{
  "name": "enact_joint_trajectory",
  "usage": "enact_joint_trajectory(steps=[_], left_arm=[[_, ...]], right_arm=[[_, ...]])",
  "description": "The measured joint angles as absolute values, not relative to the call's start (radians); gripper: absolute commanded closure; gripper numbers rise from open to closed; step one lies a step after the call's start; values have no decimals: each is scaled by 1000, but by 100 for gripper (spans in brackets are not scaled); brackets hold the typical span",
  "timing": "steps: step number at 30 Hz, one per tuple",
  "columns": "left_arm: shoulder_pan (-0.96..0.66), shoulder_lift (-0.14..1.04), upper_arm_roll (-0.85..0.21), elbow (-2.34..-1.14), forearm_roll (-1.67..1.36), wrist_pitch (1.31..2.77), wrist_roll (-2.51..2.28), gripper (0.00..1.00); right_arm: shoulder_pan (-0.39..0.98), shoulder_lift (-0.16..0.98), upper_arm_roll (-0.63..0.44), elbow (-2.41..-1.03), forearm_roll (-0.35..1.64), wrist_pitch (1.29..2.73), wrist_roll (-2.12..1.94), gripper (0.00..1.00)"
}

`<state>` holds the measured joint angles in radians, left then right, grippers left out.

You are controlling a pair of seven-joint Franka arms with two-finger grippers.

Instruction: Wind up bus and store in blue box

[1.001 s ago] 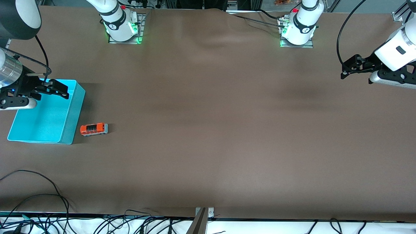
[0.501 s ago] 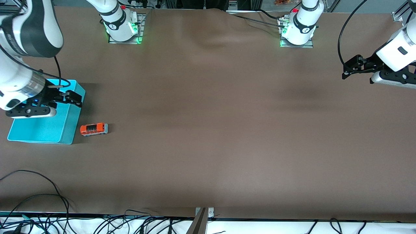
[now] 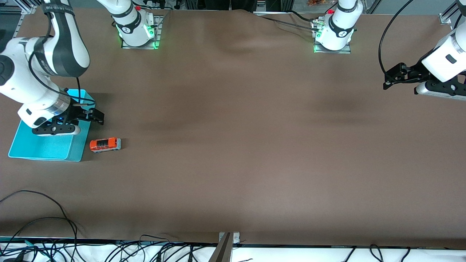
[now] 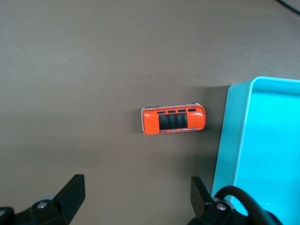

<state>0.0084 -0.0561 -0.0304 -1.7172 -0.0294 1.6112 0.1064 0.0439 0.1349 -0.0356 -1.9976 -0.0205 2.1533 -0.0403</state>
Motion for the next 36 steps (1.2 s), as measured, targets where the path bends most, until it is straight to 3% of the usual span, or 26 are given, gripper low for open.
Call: enact_joint_trajectory(steps=[13,23,36], left_arm=[[20,-55,-30,-1717,-29,1611,106,0],[20,-55,-30,-1717,-29,1611,106,0],[20,-55,-31,-1717,-29,1611,106,0]], right_arm=[[10,221,-36,-2106,-20,2353,-38,0],[-14,293,-36,-2119,-20,2414,-21,0],[-23,317,-35,-2119,-20,2479,464,0]])
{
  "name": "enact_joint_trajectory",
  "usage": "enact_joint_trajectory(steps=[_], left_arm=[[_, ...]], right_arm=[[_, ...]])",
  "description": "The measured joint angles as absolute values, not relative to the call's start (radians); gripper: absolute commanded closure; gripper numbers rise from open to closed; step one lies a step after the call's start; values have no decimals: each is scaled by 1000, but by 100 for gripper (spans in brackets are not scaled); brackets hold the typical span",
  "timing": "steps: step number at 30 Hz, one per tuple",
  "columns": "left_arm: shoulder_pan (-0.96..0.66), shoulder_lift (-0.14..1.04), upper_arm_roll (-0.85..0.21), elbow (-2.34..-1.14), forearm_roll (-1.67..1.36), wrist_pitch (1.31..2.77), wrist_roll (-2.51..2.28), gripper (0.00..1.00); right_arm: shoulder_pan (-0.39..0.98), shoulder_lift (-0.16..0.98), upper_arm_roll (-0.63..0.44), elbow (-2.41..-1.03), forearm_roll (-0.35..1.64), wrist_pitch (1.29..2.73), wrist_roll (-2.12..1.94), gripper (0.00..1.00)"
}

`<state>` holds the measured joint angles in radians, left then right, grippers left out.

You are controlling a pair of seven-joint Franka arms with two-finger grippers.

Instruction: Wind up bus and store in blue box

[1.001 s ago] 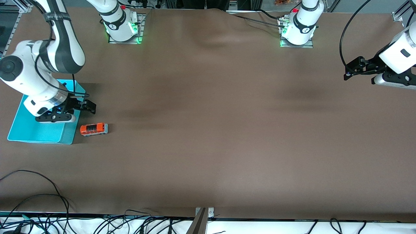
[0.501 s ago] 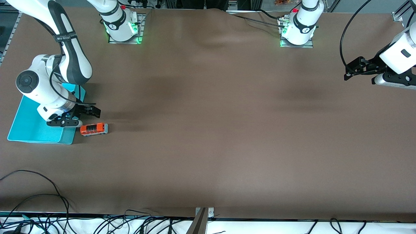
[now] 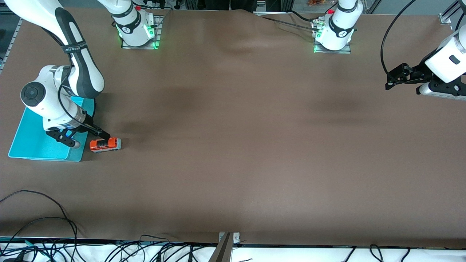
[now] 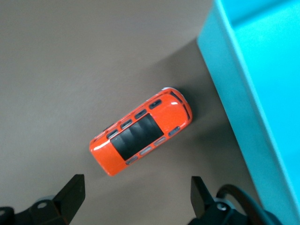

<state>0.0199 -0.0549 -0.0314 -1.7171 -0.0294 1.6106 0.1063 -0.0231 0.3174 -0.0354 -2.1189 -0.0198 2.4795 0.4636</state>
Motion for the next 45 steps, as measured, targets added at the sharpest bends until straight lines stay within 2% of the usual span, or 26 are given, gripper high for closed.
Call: enact_joint_trajectory(steps=[20,27,45], left_arm=[[20,-55,-40,-1714,-29,1585,109,0],[19,-55,-50,-1701,-29,1530,110,0],[17,-54,-56,-1687,-29,1595,119,0]], right_arm=[[-33,413,-36,-2119,-20,2602,951,0],[-34,423,-36,-2118,-20,2617,990,0],[-35,478,-36,-2080,-20,2645,997,0]])
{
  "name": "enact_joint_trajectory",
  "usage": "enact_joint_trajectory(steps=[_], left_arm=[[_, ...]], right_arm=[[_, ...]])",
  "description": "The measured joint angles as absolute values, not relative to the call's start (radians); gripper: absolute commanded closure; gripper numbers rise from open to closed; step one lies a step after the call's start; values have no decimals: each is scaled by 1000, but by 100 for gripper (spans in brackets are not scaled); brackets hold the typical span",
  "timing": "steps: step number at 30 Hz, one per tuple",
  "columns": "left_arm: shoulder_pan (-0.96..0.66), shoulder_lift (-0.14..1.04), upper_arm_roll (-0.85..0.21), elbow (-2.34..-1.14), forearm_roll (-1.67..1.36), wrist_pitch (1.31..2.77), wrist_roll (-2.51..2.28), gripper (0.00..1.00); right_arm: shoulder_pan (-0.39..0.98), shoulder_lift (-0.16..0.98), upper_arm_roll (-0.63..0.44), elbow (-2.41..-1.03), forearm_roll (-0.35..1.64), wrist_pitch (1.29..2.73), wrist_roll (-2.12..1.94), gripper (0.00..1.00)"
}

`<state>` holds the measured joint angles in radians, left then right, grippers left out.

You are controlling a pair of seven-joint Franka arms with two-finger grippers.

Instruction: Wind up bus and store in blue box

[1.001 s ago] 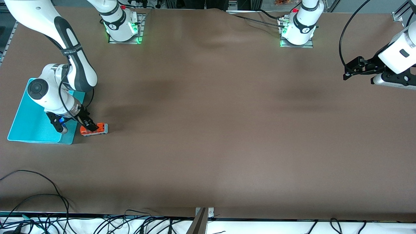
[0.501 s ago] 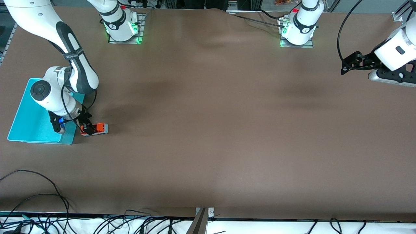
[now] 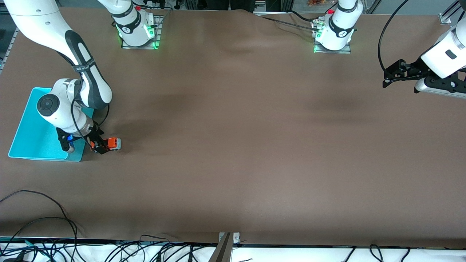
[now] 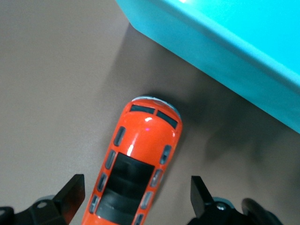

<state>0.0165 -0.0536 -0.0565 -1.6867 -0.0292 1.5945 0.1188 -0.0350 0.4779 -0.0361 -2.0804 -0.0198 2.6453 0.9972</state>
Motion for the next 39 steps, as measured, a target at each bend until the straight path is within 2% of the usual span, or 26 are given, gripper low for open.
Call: enact_joint_trajectory(steps=[6,7,8,9,10,11,12,14,29,39], left_arm=[[16,-53,-58,-1687,-29,1599,122,0],[16,-53,-58,-1687,-27,1600,122,0],[16,-53,-60,-1687,-24,1601,123,0],[16,-53,-61,-1687,-22,1602,123,0],[16,-53,-63,-1687,-20,1604,123,0],[16,-53,-65,-1687,-18,1605,123,0],[16,-53,-67,-1687,-17,1606,123,0],[16,-53,-70,-1687,-16,1606,123,0],[17,-52,-74,-1687,-13,1606,123,0],[17,-52,-74,-1687,-13,1606,123,0]], right_arm=[[-36,504,-36,-2062,-20,2649,997,1],[-36,507,-36,-2060,-20,2651,997,9],[-37,512,-36,-2058,-20,2653,997,22],[-37,515,-36,-2057,-20,2654,997,45],[-37,519,-36,-2056,-21,2655,997,63],[-38,521,-36,-2055,-22,2656,997,76],[-38,523,-36,-2054,-22,2657,997,87],[-38,527,-36,-2052,-23,2658,997,100],[-38,511,-36,-2038,-28,2647,995,100],[-37,349,-26,-2012,-30,2437,924,100]])
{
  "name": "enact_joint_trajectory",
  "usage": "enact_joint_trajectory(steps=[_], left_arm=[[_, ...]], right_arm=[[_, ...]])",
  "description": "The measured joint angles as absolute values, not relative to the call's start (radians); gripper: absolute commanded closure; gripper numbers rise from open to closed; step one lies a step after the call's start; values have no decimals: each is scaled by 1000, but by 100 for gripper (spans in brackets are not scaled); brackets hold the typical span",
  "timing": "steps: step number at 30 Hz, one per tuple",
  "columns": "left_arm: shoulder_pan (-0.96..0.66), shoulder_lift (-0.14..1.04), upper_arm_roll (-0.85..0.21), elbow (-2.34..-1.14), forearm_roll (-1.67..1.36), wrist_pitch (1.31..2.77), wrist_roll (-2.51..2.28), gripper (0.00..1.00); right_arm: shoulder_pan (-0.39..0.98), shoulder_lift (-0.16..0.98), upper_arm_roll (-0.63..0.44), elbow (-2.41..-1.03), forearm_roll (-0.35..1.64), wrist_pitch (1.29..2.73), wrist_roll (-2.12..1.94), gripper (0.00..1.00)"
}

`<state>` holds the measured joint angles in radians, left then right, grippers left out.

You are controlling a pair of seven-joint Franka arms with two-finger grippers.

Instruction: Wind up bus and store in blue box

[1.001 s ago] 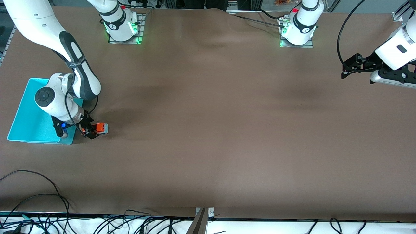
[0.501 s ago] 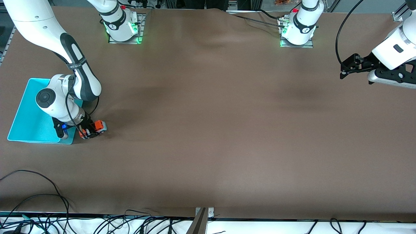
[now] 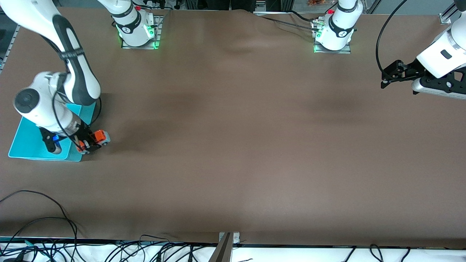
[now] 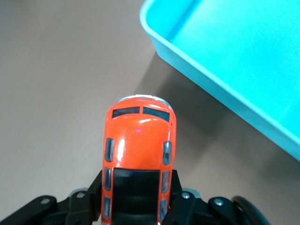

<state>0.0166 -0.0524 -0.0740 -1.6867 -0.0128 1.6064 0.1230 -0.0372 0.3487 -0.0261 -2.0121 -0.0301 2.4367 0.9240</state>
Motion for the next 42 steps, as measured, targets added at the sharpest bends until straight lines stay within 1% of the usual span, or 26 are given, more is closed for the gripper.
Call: enact_joint_trajectory(steps=[5,11,17,22,27,30,36,42], left_arm=[[17,-52,-74,-1687,-13,1606,123,0],[17,-52,-74,-1687,-13,1606,123,0],[17,-52,-74,-1687,-13,1606,123,0],[17,-52,-74,-1687,-13,1606,123,0],[17,-52,-74,-1687,-13,1606,123,0],[17,-52,-74,-1687,-13,1606,123,0],[17,-52,-74,-1687,-13,1606,123,0],[17,-52,-74,-1687,-13,1606,123,0]], right_arm=[[-37,266,-16,-2003,-30,2320,876,100],[-38,233,-17,-1973,-62,2198,762,100],[-56,234,-48,-1964,-88,2173,568,100],[-86,239,-98,-1964,-94,2172,367,100],[-123,252,-155,-1964,-135,2169,162,100],[-147,266,-171,-1964,-181,2168,84,100],[-175,320,-175,-1966,-293,2164,19,100],[-189,403,-175,-1969,-332,2167,10,100]])
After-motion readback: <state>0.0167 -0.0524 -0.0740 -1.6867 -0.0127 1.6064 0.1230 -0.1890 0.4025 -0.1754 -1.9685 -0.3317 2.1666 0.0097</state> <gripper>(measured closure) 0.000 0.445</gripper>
